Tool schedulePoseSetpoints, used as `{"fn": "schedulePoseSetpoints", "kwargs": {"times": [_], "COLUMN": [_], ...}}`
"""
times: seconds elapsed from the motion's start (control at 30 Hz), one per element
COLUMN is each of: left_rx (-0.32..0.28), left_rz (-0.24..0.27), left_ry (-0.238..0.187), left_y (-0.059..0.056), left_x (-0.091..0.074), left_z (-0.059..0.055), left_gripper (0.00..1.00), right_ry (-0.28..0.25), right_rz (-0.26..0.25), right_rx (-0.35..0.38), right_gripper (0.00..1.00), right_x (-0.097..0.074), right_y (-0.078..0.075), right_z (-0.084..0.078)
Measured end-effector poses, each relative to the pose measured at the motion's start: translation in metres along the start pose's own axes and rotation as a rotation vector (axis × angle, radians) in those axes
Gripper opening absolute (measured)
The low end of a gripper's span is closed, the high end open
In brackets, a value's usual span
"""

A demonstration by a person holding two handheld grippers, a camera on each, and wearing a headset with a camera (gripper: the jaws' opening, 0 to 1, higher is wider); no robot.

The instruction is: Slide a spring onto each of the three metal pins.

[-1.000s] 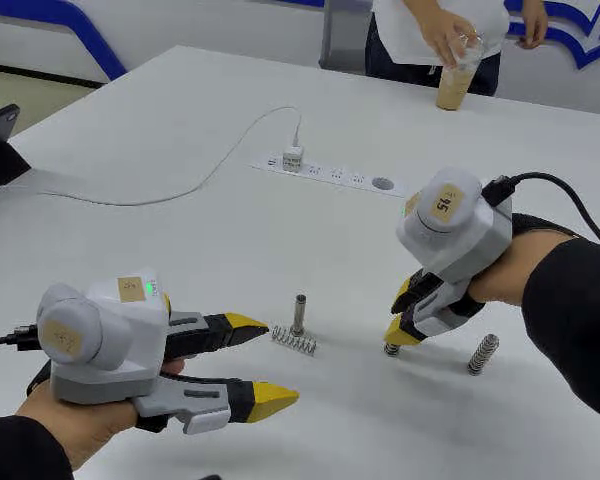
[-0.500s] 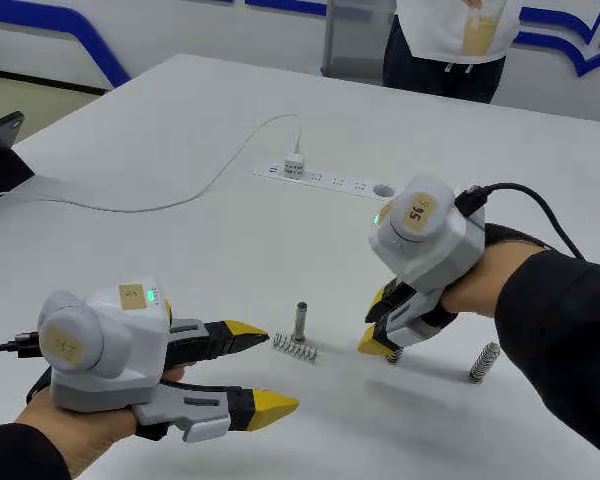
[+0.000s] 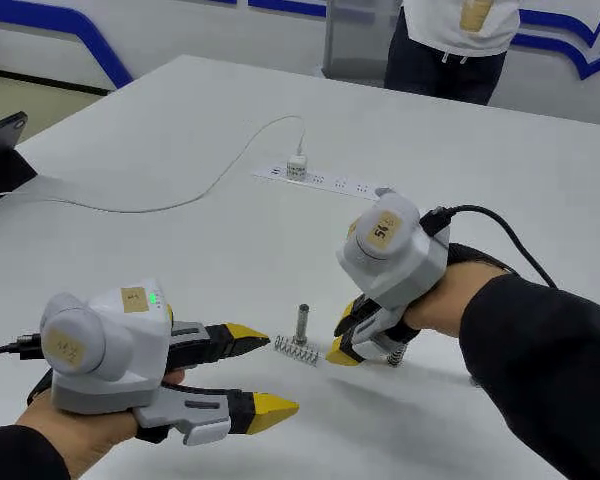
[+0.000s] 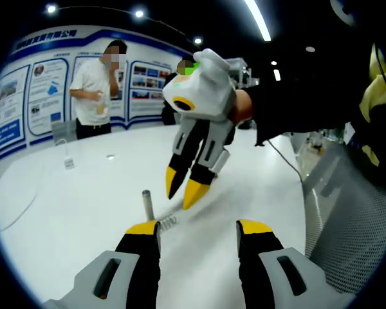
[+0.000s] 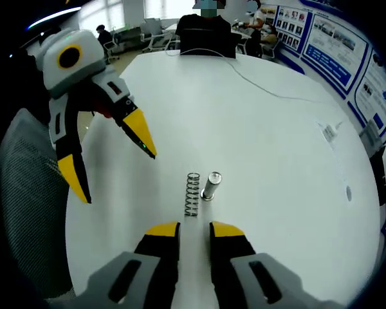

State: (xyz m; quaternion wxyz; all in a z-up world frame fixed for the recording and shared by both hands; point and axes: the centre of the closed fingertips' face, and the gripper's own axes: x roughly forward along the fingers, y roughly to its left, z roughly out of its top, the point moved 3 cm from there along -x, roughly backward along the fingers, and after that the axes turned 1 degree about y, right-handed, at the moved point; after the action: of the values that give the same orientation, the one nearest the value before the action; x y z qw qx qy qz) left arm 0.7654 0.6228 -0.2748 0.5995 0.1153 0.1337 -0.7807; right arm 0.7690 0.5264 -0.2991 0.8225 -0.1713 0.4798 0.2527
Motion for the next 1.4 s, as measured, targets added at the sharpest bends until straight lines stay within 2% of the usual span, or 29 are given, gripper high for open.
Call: {"fn": "schedulePoseSetpoints", "kwargs": {"times": [0.53,0.9,1.2,1.4], "left_rx": [-0.003,-0.007,-0.007,-0.004], "left_rz": [0.013,0.018,0.020,0.019], "left_ry": [0.004,0.006,0.009,0.012], "left_y": [0.004,0.004,0.005,0.005], "left_x": [-0.004,-0.005,-0.005,-0.005], "left_z": [-0.002,-0.004,-0.005,-0.005], "left_gripper": [0.48,0.47,0.47,0.47], "right_ry": [-0.030,-0.023,-0.021,-0.010], "right_rz": [0.001,0.018,0.020,0.037], "right_rx": [0.015,0.031,0.031,0.023], "right_gripper": [0.18,0.14,0.12,0.12], "right_x": [0.018,0.030,0.032,0.027], "right_y": [0.001,0.003,0.004,0.010], "right_z": [0.007,0.007,0.005,0.002]}}
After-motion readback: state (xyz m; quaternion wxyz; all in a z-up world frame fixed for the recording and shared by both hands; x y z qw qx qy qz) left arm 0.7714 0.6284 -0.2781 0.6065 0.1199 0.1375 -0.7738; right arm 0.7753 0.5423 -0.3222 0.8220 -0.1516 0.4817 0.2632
